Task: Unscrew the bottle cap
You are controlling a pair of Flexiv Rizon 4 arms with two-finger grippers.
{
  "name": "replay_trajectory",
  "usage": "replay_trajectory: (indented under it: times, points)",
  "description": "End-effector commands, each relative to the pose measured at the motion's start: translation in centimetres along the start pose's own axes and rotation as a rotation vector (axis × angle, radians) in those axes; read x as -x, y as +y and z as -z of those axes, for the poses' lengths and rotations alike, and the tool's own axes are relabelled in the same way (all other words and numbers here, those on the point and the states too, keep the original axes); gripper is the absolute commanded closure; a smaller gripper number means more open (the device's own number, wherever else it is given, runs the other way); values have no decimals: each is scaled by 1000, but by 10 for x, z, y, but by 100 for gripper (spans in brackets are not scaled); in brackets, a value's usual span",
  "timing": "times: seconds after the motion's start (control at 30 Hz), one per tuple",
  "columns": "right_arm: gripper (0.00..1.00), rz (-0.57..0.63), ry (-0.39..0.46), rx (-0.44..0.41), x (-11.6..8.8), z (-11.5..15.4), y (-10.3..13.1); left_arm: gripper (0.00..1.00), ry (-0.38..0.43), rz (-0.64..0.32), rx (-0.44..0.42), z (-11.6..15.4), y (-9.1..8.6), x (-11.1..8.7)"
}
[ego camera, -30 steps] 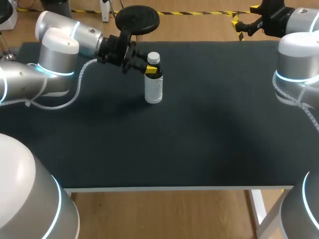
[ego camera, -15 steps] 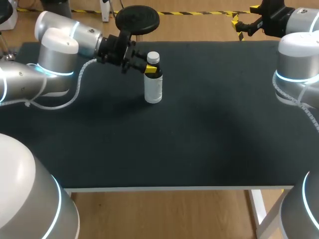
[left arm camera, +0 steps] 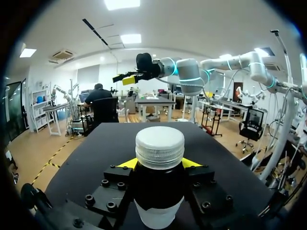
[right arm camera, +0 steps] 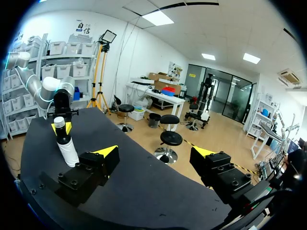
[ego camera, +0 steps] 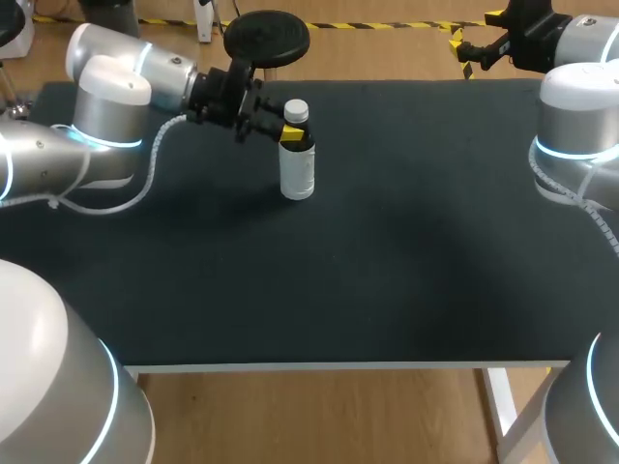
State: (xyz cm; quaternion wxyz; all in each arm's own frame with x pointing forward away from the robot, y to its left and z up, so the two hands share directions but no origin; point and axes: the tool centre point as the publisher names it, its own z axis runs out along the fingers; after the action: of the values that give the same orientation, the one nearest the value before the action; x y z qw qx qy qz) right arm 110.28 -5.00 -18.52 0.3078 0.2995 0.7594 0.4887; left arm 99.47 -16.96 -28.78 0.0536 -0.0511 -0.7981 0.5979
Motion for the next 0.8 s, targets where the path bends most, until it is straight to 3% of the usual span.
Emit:
replay_trajectory:
  times: [0.03, 0.53, 0.6, 0.8]
  points:
    - [0, 0, 1, 0, 0, 0, 0, 100, 5, -1, -4, 1, 2, 1]
    - [0, 0, 1, 0, 0, 0, 0, 100, 5, -1, -4, 1, 2, 1]
    - [0, 15, 69, 20, -2, -6, 3, 100, 5, -1, -4, 1, 2, 1]
    - [0, 88, 382, 31, -14, -18, 6, 100, 5, -1, -4, 1, 2, 1]
